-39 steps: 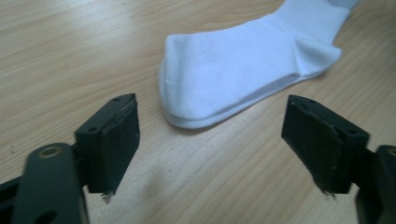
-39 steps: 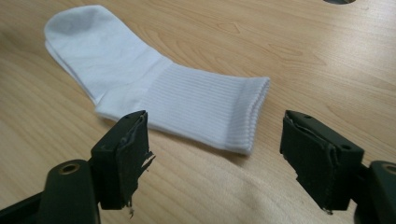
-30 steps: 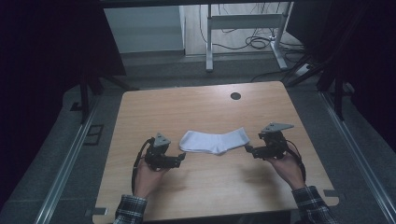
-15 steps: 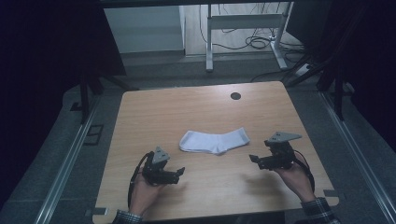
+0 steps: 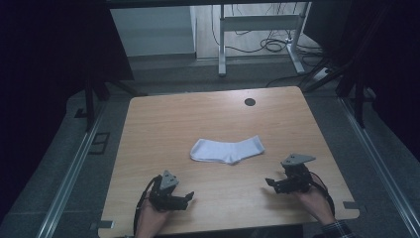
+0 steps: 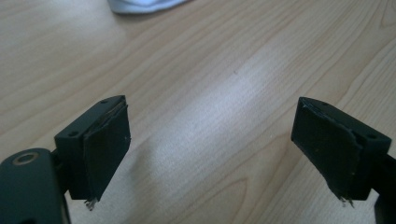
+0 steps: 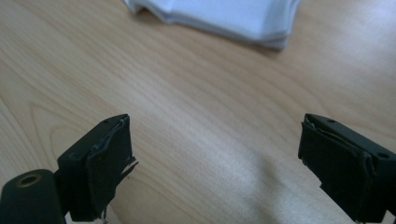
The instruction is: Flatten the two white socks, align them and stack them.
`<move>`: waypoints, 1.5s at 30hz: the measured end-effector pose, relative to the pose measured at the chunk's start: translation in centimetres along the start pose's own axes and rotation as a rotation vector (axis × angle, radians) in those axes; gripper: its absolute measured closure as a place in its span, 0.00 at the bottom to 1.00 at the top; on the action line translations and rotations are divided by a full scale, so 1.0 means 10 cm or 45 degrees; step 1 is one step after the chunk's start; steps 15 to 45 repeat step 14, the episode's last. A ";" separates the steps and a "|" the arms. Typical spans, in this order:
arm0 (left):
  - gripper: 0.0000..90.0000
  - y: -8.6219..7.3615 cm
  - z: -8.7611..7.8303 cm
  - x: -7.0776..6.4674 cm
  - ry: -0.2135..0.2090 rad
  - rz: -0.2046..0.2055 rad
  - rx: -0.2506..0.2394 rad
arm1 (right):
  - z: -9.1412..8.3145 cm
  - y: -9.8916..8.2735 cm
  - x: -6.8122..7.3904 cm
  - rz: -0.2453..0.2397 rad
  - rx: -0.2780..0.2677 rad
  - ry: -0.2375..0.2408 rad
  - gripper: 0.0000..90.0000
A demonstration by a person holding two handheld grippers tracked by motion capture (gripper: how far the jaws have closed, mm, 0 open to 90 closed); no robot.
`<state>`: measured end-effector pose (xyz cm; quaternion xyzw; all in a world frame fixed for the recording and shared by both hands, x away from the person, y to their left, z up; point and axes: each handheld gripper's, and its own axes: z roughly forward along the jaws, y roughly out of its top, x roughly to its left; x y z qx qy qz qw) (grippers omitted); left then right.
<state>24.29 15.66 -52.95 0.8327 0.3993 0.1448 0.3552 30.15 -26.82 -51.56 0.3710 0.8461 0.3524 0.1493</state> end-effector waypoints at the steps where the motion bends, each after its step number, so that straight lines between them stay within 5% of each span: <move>1: 0.13 -0.01 0.01 -0.01 -0.001 0.000 0.006 | 0.02 -0.02 0.01 -0.011 0.013 -0.005 0.10; 8: 0.13 -0.08 0.12 -0.06 0.006 0.032 0.043 | 0.16 -0.12 0.05 -0.047 0.081 0.011 0.09; 45: 0.13 -0.09 0.12 -0.06 -0.008 0.025 0.045 | 0.16 -0.16 0.03 -0.043 0.056 0.027 0.08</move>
